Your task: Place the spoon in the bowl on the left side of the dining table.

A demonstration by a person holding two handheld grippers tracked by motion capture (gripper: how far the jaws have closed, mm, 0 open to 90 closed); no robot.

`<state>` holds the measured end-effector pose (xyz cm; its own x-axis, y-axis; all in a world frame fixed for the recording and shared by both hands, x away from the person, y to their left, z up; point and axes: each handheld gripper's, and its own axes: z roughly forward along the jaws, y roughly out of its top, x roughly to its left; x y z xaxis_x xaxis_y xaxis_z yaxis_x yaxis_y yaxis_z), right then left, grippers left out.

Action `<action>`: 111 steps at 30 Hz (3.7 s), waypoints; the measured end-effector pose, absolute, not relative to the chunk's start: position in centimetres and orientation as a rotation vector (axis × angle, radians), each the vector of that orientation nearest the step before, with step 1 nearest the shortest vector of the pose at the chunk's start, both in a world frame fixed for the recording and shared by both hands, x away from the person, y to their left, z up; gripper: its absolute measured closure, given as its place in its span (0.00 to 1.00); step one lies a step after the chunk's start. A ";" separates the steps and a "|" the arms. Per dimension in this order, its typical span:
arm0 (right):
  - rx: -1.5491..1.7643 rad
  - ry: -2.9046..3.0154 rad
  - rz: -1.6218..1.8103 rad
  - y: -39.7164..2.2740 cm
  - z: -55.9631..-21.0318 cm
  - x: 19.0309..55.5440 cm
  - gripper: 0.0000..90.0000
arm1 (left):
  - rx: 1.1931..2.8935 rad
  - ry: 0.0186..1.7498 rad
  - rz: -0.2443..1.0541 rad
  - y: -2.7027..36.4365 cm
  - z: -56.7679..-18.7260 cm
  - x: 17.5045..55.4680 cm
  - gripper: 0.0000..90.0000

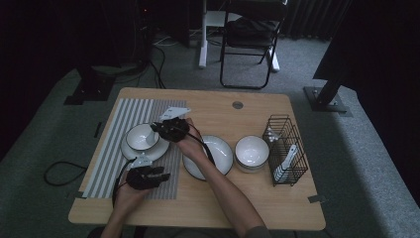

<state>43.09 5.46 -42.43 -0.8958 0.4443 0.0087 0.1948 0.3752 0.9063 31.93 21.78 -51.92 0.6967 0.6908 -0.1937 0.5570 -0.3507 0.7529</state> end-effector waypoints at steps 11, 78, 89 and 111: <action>0.596 2.423 1.531 4.6 -43.6 43.0 0.92 | 2.048 0.956 0.195 21.7 -52.0 31.9 0.63; 0.605 2.438 1.479 -4.2 -43.5 35.0 0.64 | 2.053 0.955 0.178 21.5 -52.2 32.1 0.63; 0.633 2.436 1.464 -6.4 -44.4 33.6 0.64 | 2.054 0.956 0.178 21.4 -52.2 32.0 0.63; 0.712 2.389 1.465 -10.0 -45.2 32.0 0.64 | 2.053 0.948 0.171 21.2 -52.2 32.1 0.63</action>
<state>31.95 -10.02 -45.19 -0.8494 0.5262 0.0410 0.2751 0.3750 0.8853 32.07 21.18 -52.23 0.7035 0.6795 -0.2083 0.5636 -0.3549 0.7459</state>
